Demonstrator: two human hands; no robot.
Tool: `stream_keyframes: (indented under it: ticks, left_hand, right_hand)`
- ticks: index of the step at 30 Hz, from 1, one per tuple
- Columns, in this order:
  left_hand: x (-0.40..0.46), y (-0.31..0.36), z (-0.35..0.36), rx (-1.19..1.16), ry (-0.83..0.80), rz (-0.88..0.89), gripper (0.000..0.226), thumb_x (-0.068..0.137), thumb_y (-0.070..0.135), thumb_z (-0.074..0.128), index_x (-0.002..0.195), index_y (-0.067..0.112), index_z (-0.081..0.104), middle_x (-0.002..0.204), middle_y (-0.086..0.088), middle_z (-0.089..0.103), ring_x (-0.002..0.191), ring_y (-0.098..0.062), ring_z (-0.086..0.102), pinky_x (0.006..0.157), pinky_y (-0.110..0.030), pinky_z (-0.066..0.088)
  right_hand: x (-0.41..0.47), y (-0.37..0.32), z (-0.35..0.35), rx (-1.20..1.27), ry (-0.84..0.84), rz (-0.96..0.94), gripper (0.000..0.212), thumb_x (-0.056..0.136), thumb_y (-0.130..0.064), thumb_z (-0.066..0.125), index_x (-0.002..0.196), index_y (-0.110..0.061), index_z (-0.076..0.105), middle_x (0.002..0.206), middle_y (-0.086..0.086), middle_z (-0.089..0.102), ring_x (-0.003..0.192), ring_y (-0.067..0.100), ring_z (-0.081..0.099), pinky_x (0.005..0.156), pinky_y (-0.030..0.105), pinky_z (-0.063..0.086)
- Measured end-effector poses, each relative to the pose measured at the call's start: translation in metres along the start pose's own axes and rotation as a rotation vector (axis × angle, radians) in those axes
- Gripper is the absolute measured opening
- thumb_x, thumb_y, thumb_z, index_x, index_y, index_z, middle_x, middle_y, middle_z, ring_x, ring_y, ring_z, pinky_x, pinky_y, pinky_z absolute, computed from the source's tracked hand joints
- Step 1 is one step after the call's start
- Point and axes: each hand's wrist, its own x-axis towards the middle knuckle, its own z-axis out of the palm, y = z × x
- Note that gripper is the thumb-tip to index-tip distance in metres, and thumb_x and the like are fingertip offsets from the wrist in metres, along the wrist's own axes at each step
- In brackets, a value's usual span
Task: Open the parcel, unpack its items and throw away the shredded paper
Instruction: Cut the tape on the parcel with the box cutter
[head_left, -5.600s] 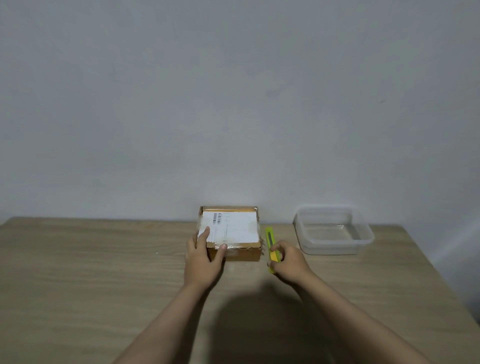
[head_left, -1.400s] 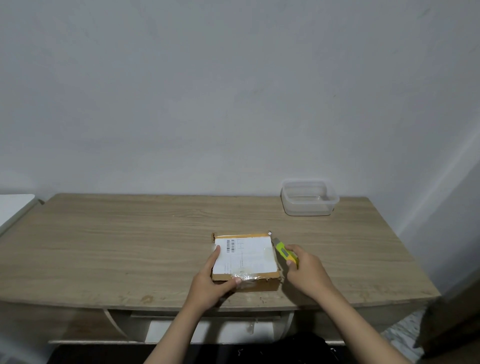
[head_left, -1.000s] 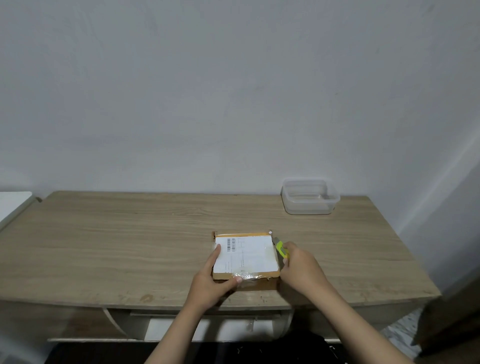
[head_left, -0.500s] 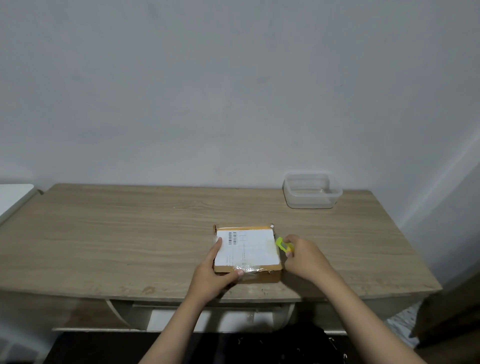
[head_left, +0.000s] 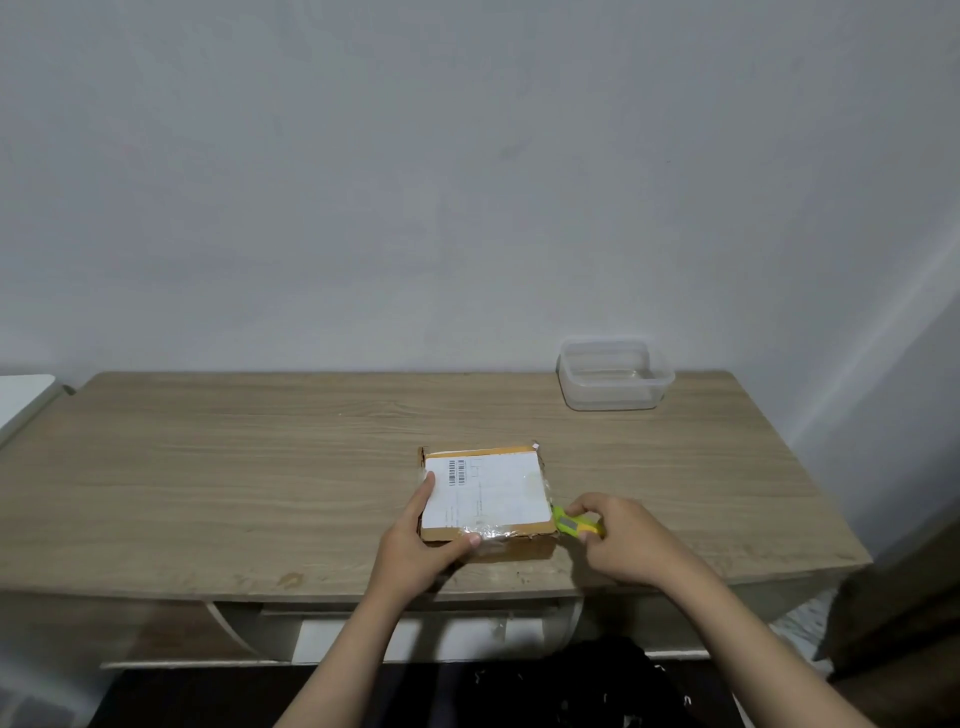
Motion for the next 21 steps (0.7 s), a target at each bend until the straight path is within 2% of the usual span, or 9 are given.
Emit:
stream_keyframes:
  ticks: [3, 5, 8, 11, 13, 16, 18, 20, 21]
  left_hand:
    - [-0.001, 0.002, -0.001, 0.017, 0.005, 0.012, 0.094, 0.060, 0.026, 0.088, 0.140, 0.028, 0.038, 0.123, 0.009, 0.055, 0.099, 0.010, 0.054, 0.077, 0.002, 0.036]
    - [-0.001, 0.004, -0.004, 0.037, -0.012, 0.013, 0.094, 0.058, 0.027, 0.089, 0.139, 0.025, 0.040, 0.126, 0.010, 0.052, 0.112, -0.003, 0.051, 0.089, -0.010, 0.037]
    - [0.009, 0.004, -0.014, 0.071, -0.064, -0.007, 0.086, 0.047, 0.038, 0.092, 0.121, 0.033, 0.050, 0.122, 0.001, 0.055, 0.107, -0.014, 0.057, 0.093, -0.024, 0.045]
    - [0.036, -0.002, -0.029, 0.066, -0.045, -0.054, 0.057, 0.048, 0.060, 0.084, 0.097, 0.041, 0.061, 0.119, -0.006, 0.057, 0.110, -0.018, 0.058, 0.099, -0.037, 0.046]
    - [0.050, 0.009, -0.040, 0.055, -0.104, -0.039, 0.033, 0.072, 0.033, 0.079, 0.102, 0.031, 0.065, 0.121, -0.007, 0.056, 0.111, -0.019, 0.055, 0.093, -0.026, 0.046]
    - [0.063, 0.020, -0.050, -0.014, -0.300, -0.048, 0.045, 0.080, -0.009, 0.061, 0.117, 0.016, 0.057, 0.125, -0.006, 0.056, 0.111, -0.020, 0.053, 0.084, -0.020, 0.046]
    - [0.064, 0.025, -0.051, 0.004, -0.384, -0.025, 0.052, 0.077, -0.013, 0.060, 0.120, 0.016, 0.054, 0.117, 0.006, 0.056, 0.110, -0.013, 0.053, 0.081, -0.011, 0.044]
    - [0.065, 0.030, -0.055, 0.049, -0.427, -0.003, 0.053, 0.078, -0.013, 0.062, 0.120, 0.018, 0.054, 0.110, 0.018, 0.053, 0.098, 0.009, 0.055, 0.079, -0.002, 0.041]
    - [0.065, 0.030, -0.057, 0.074, -0.438, -0.001, 0.052, 0.077, -0.009, 0.067, 0.116, 0.024, 0.057, 0.111, 0.022, 0.054, 0.094, 0.016, 0.056, 0.085, -0.003, 0.041]
  right_hand:
    - [-0.005, 0.007, -0.002, 0.041, 0.029, 0.013, 0.035, 0.084, -0.017, 0.055, 0.117, -0.028, 0.059, 0.103, 0.002, 0.061, 0.081, 0.016, 0.053, 0.071, 0.025, 0.043]
    - [-0.009, 0.012, -0.003, 0.071, 0.107, 0.015, 0.037, 0.083, -0.015, 0.054, 0.118, -0.027, 0.059, 0.111, 0.003, 0.065, 0.089, 0.019, 0.058, 0.076, 0.026, 0.045]
    - [-0.016, 0.016, -0.004, 0.121, 0.221, -0.008, 0.040, 0.083, -0.012, 0.054, 0.121, -0.024, 0.059, 0.115, 0.002, 0.066, 0.102, 0.022, 0.060, 0.081, 0.025, 0.045]
    - [-0.019, 0.018, -0.004, 0.175, 0.248, -0.038, 0.039, 0.084, -0.011, 0.055, 0.121, -0.025, 0.059, 0.113, -0.001, 0.067, 0.097, 0.017, 0.060, 0.078, 0.023, 0.044]
    - [-0.020, 0.018, -0.001, 0.207, 0.241, -0.053, 0.039, 0.085, -0.012, 0.055, 0.120, -0.027, 0.058, 0.112, -0.003, 0.066, 0.093, 0.012, 0.059, 0.077, 0.021, 0.043]
    - [-0.023, 0.019, 0.004, 0.250, 0.239, -0.078, 0.039, 0.085, -0.011, 0.056, 0.119, -0.029, 0.059, 0.111, -0.005, 0.066, 0.095, 0.010, 0.060, 0.078, 0.018, 0.043]
    - [-0.025, 0.021, 0.008, 0.279, 0.242, -0.089, 0.038, 0.085, -0.011, 0.057, 0.120, -0.028, 0.059, 0.112, -0.008, 0.065, 0.100, 0.010, 0.060, 0.081, 0.017, 0.041]
    - [-0.027, 0.023, 0.013, 0.293, 0.243, -0.090, 0.039, 0.085, -0.010, 0.057, 0.120, -0.028, 0.059, 0.110, -0.011, 0.064, 0.102, 0.009, 0.059, 0.080, 0.014, 0.041]
    - [-0.028, 0.024, 0.015, 0.300, 0.244, -0.086, 0.039, 0.085, -0.010, 0.057, 0.120, -0.028, 0.059, 0.108, -0.012, 0.063, 0.101, 0.008, 0.059, 0.077, 0.009, 0.040]
